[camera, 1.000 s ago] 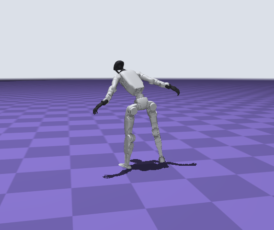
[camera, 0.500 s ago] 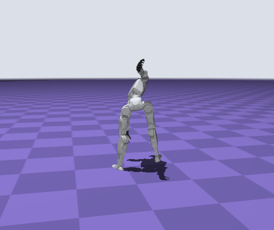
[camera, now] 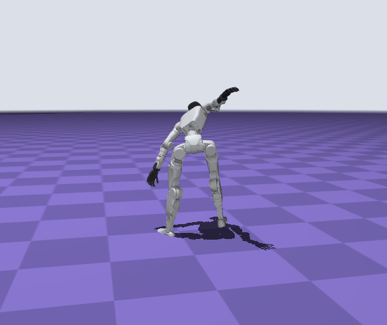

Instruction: In place motions

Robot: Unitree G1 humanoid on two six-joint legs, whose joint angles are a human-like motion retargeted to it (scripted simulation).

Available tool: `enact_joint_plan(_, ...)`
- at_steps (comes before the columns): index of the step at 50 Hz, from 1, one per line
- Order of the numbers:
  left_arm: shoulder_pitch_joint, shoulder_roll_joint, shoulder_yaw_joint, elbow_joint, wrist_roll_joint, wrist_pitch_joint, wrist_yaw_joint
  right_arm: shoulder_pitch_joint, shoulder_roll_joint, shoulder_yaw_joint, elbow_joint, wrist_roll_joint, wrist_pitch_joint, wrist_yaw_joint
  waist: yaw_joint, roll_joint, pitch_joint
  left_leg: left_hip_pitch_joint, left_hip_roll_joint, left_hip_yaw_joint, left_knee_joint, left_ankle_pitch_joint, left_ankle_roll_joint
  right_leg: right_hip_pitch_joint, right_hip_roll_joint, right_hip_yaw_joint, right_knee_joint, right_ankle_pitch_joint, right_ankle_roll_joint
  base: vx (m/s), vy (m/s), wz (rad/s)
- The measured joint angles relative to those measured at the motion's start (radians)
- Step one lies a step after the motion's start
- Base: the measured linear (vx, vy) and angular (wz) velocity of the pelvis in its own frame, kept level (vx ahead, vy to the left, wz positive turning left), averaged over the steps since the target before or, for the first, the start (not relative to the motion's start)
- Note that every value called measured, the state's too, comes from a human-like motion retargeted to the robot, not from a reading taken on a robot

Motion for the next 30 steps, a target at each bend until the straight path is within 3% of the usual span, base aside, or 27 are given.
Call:
enact_joint_plan(5, 0.241, 0.010, -0.144, 0.048, -0.008, 0.050, -0.011, -0.063, -0.071, -0.018, -0.031, -0.309, 0.097, 0.036, 0.175, 0.134, 0.000, 0.088, -0.033, -0.075, 0.004, 0.009, 0.011, 0.177, -0.048, -0.071, 0.003, -0.009, 0.009, -0.20, 0.01, 1.35)
enact_joint_plan(10, 0.581, -0.079, 0.051, 0.066, -0.152, -0.009, 0.072, -0.179, -0.113, -0.029, -0.138, -0.526, 0.238, 0.171, 0.333, 0.246, 0.000, 0.163, -0.065, -0.159, 0.014, 0.018, 0.027, 0.347, -0.088, -0.146, 0.007, -0.011, 0.025, -0.20, 0.07, 1.25)
enact_joint_plan(16, 0.859, -0.146, 0.283, 0.168, -0.412, -0.071, 0.025, -0.325, -0.143, 0.117, -0.253, -0.700, 0.295, 0.195, 0.496, 0.358, 0.000, 0.159, -0.126, -0.289, 0.037, 0.051, 0.030, 0.488, -0.140, -0.233, 0.008, -0.007, 0.041, -0.15, 0.08, 1.46)
enact_joint_plan(22, 0.821, -0.160, 0.306, 0.184, -0.458, -0.142, 0.073, -0.322, -0.215, 0.063, -0.333, -0.722, 0.342, 0.147, 0.785, 0.536, 0.000, 0.076, -0.219, -0.435, 0.055, 0.104, -0.002, 0.587, -0.198, -0.421, -0.035, 0.007, 0.025, -0.22, -0.05, 1.71)
enact_joint_plan(26, 0.709, -0.147, 0.222, 0.234, -0.417, -0.126, -0.013, -0.336, -0.260, -0.051, -0.364, -0.692, 0.367, 0.140, 1.017, 0.633, 0.000, -0.001, -0.304, -0.515, 0.058, 0.143, -0.002, 0.601, -0.233, -0.529, -0.078, 0.017, 0.000, -0.17, -0.30, 1.48)
enact_joint_plan(30, 0.582, -0.113, 0.108, 0.332, -0.415, -0.091, -0.034, -0.476, -0.270, -0.109, -0.373, -0.704, 0.394, 0.158, 1.244, 0.649, 0.000, -0.129, -0.335, -0.559, 0.053, 0.178, -0.002, 0.499, -0.251, -0.533, -0.087, 0.030, -0.009, -0.03, -0.45, 0.52)
